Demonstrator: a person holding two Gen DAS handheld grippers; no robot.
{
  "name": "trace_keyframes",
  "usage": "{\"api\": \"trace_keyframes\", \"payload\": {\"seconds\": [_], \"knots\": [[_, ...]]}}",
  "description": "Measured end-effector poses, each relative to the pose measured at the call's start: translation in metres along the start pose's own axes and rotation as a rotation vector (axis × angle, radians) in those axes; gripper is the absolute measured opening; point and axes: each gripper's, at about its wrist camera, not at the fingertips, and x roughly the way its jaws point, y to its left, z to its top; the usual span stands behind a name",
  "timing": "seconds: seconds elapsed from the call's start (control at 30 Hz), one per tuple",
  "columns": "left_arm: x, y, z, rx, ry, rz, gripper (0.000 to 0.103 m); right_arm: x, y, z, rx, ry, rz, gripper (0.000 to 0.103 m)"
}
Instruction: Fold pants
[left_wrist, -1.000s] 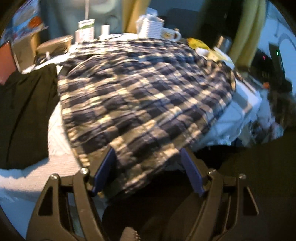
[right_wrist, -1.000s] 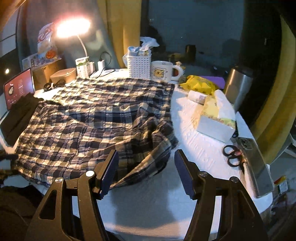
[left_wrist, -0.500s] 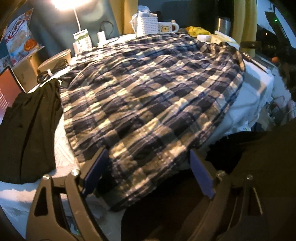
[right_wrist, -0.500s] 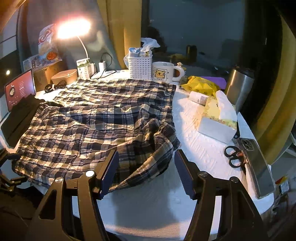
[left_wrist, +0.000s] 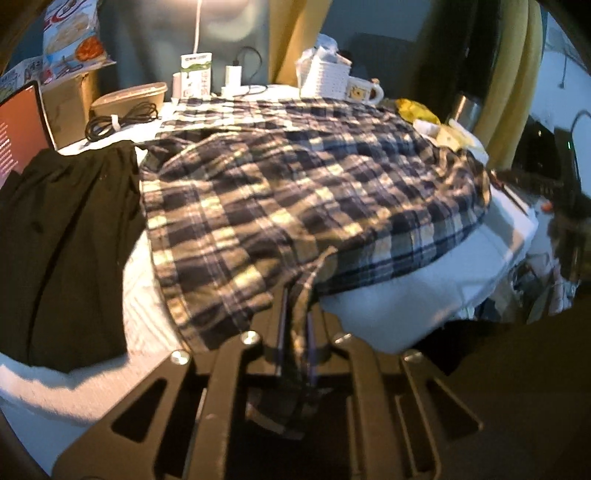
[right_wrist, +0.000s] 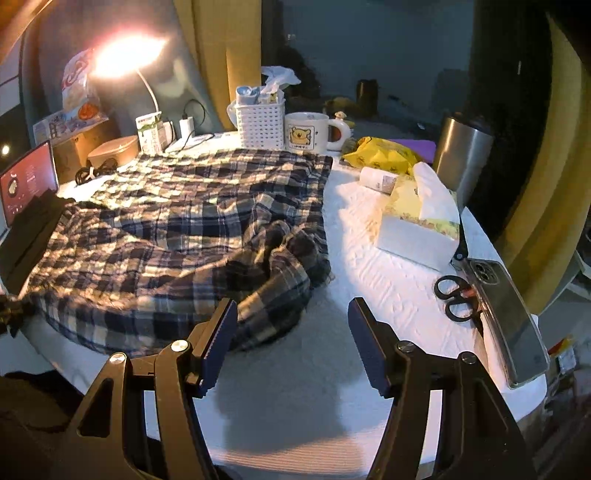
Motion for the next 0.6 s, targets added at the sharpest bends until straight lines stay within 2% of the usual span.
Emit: {"api": "trace_keyframes", "payload": {"seconds": [0.17, 0.27, 0.37, 0.47, 0.57, 0.6], "knots": [[0.006, 0.005, 0.002, 0.001, 0.014, -0.005, 0.009, 0.013, 0.014, -0.010, -0.145, 0.019, -0.005, 0.066], [0.008, 0.005, 0.001, 0.002, 0.020, -0.014, 0.009, 0.023, 0.025, -0.013, -0.261, 0.037, -0.042, 0.066], [0.005, 0.007, 0.003, -0.012, 0.009, -0.037, 0.009, 0.030, 0.031, -0.010, -0.340, 0.019, -0.033, 0.066], [0.003, 0.011, 0.005, -0.036, -0.001, -0.059, 0.009, 0.049, 0.030, -0.003, -0.340, 0.021, 0.011, 0.066], [0.004, 0.010, 0.010, -0.025, 0.004, -0.049, 0.009, 0.067, 0.029, 0.003, -0.298, 0.058, 0.075, 0.066], [0.003, 0.009, 0.011, -0.021, 0.003, -0.046, 0.009, 0.067, 0.029, 0.003, -0.282, 0.057, 0.099, 0.058]]}}
